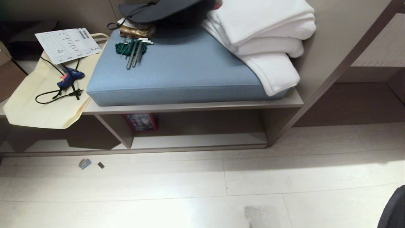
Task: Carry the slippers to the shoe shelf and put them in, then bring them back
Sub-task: Place the slippers into the shoe cabinet
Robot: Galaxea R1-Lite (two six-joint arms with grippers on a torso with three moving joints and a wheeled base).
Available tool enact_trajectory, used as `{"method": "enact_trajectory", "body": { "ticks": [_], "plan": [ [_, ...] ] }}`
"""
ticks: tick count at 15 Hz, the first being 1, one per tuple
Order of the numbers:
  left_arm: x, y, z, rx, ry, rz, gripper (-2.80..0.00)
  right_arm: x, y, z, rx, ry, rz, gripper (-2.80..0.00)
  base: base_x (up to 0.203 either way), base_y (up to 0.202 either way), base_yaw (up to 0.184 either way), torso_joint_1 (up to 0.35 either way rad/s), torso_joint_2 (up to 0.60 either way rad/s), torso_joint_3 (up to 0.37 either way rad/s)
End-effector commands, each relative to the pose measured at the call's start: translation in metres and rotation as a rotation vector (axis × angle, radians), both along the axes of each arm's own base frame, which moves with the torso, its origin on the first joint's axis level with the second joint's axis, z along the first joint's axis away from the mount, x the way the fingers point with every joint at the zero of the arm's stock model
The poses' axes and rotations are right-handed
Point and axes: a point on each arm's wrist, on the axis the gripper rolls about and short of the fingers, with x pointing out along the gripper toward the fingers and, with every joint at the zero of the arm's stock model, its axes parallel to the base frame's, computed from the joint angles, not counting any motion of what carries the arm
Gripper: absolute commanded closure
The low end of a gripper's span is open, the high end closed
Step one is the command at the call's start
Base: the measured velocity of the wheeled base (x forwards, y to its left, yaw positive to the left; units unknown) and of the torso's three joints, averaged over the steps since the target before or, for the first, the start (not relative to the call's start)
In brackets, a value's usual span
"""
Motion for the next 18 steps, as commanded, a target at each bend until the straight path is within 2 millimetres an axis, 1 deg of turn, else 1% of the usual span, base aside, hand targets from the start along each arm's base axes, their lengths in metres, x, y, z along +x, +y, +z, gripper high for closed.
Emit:
{"method": "enact_trajectory", "body": {
  "ticks": [1,18],
  "plan": [
    [0.0,0.0,0.0,0.0,0.0,0.0,0.0,0.0001,0.0,0.0,0.0,0.002,0.001,0.0,0.0,0.0,0.0,0.007,0.0,-0.194],
    [0.0,0.0,0.0001,0.0,-0.001,0.0,0.0,0.0001,0.0,0.0,-0.001,0.002,0.0,0.0,0.0,0.0,0.0,0.003,0.0,-0.197]
  ]
}}
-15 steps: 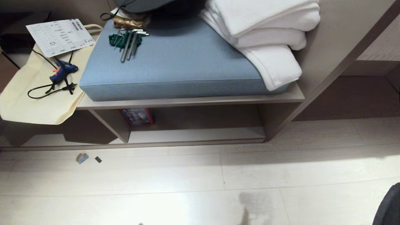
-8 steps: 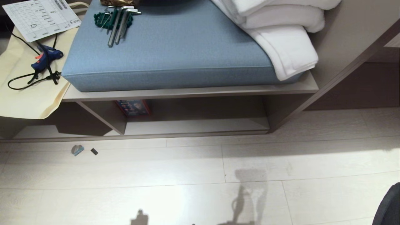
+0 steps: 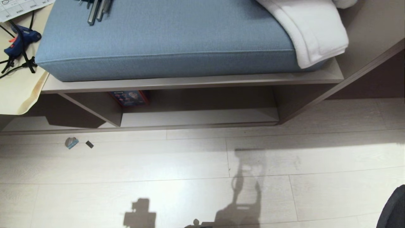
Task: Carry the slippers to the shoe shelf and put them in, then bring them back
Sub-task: Place the slippers into the shoe cabinet
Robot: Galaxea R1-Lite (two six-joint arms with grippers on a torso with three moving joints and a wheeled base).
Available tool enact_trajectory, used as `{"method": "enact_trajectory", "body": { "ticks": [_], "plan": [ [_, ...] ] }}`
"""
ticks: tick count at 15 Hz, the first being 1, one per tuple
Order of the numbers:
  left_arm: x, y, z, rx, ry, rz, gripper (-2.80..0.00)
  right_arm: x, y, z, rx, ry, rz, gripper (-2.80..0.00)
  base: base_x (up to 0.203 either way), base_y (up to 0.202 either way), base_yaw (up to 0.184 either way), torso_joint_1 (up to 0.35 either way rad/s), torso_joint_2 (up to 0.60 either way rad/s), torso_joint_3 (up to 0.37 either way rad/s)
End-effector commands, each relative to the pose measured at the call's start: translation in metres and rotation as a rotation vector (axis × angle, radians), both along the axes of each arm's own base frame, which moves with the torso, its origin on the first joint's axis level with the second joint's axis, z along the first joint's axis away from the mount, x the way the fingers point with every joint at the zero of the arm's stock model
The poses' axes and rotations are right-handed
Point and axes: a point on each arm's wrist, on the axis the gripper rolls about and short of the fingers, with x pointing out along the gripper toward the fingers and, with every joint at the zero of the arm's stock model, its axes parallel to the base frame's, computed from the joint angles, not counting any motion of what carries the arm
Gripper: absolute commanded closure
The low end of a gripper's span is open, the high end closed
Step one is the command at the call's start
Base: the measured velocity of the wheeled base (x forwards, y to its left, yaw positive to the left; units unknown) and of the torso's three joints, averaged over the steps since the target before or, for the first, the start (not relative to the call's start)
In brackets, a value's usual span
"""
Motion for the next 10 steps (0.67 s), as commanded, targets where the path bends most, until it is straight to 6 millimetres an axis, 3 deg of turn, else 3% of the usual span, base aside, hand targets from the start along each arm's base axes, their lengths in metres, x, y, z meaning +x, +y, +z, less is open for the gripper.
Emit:
{"method": "enact_trajectory", "body": {
  "ticks": [1,10],
  "plan": [
    [0.0,0.0,0.0001,0.0,0.0,0.0,0.0,0.0001,0.0,0.0,0.001,0.002,0.001,0.0,0.0,0.0,0.0,0.002,0.0,-0.198],
    [0.0,0.0,0.0,0.0,0.0,0.0,0.0,0.0001,-0.0001,0.0,-0.003,0.002,0.005,0.0,0.0,0.0,0.0,0.004,0.0,-0.196]
  ]
}}
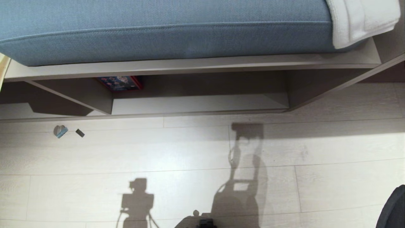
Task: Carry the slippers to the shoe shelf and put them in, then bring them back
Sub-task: Place the slippers into the shoe cabinet
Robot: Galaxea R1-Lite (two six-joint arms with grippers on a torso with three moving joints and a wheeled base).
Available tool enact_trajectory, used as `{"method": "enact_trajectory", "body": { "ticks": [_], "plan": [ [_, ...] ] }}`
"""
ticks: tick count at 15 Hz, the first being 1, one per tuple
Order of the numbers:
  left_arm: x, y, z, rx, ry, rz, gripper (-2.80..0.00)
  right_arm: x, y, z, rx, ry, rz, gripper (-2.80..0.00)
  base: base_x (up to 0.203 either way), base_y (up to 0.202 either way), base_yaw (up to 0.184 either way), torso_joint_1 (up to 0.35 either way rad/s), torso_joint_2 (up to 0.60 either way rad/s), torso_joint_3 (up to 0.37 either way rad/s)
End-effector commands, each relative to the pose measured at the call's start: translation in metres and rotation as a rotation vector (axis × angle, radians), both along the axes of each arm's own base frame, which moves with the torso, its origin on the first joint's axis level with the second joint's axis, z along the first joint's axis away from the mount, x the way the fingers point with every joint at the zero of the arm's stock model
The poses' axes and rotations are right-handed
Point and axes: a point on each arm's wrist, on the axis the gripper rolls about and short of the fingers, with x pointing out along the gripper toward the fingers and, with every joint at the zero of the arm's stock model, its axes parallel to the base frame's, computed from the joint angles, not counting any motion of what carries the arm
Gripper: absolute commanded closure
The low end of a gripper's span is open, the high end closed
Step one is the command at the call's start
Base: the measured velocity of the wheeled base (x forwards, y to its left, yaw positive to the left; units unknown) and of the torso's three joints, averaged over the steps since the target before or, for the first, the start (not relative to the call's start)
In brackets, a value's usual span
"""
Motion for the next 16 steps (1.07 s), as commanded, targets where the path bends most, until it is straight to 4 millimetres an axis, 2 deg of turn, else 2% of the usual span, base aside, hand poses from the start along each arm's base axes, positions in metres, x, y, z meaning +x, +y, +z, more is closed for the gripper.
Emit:
{"method": "enact_trajectory", "body": {
  "ticks": [1,16],
  "plan": [
    [0.0,0.0,0.0001,-0.001,-0.001,0.0,0.0,0.0001,0.0,0.0,0.001,0.002,0.0,0.0,0.0,0.0,0.0,0.007,0.0,-0.2],
    [0.0001,0.0,0.0001,-0.001,0.001,0.0,0.0,0.0001,0.0,0.0,0.002,0.002,0.0,0.0,0.0,0.0,0.0,0.002,0.0,-0.197]
  ]
}}
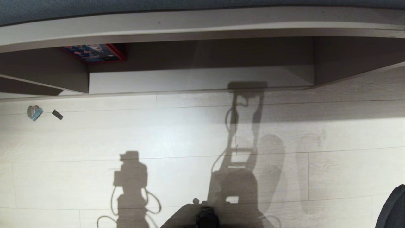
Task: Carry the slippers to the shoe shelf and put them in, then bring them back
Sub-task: Place the slippers into the shoe cabinet
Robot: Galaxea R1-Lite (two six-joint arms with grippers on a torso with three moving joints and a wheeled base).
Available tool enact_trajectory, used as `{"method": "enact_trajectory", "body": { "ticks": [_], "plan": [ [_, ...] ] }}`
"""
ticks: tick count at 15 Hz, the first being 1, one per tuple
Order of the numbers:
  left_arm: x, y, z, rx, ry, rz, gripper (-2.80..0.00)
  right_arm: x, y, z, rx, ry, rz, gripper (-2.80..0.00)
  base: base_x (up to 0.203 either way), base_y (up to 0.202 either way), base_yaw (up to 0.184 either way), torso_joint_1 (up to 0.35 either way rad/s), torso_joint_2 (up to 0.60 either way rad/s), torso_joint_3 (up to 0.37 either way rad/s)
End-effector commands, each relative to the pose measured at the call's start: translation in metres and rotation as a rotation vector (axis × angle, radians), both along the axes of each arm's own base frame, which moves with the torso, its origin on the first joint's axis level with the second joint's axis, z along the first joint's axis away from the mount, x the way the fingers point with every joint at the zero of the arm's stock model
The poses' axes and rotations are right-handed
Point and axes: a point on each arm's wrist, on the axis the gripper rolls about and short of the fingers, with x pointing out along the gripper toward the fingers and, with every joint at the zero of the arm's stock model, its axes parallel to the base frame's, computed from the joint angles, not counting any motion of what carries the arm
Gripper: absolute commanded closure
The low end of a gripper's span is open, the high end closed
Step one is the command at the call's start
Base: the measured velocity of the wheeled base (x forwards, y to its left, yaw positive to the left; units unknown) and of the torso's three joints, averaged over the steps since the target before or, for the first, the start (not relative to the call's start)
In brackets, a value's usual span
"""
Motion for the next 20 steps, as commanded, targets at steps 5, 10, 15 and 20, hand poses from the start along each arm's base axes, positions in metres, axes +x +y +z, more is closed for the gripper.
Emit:
{"method": "enact_trajectory", "body": {
  "ticks": [5,10,15,20],
  "plan": [
    [0.0,0.0,0.0,0.0,0.0,0.0,0.0,0.0,0.0,0.0,-0.001,0.002,0.001,0.0,0.0,0.0,0.0,0.003,0.0,-0.204],
    [0.0,0.0,0.0,-0.001,0.0,0.0,0.0,0.0,0.0,0.0,-0.002,0.002,0.001,0.0,0.0,0.0,0.0,0.001,0.0,-0.196],
    [0.0,0.0,0.0,-0.002,0.0,0.0,0.0,-0.001,0.001,0.033,0.002,-0.019,0.056,0.0,0.0,0.0,0.0,0.003,0.0,-0.07],
    [0.0,0.0,0.0,-0.002,0.0,0.0,0.0,0.035,0.008,0.101,0.033,0.116,0.355,0.0,0.0,0.0,0.0,0.0,0.0,0.0]
  ]
}}
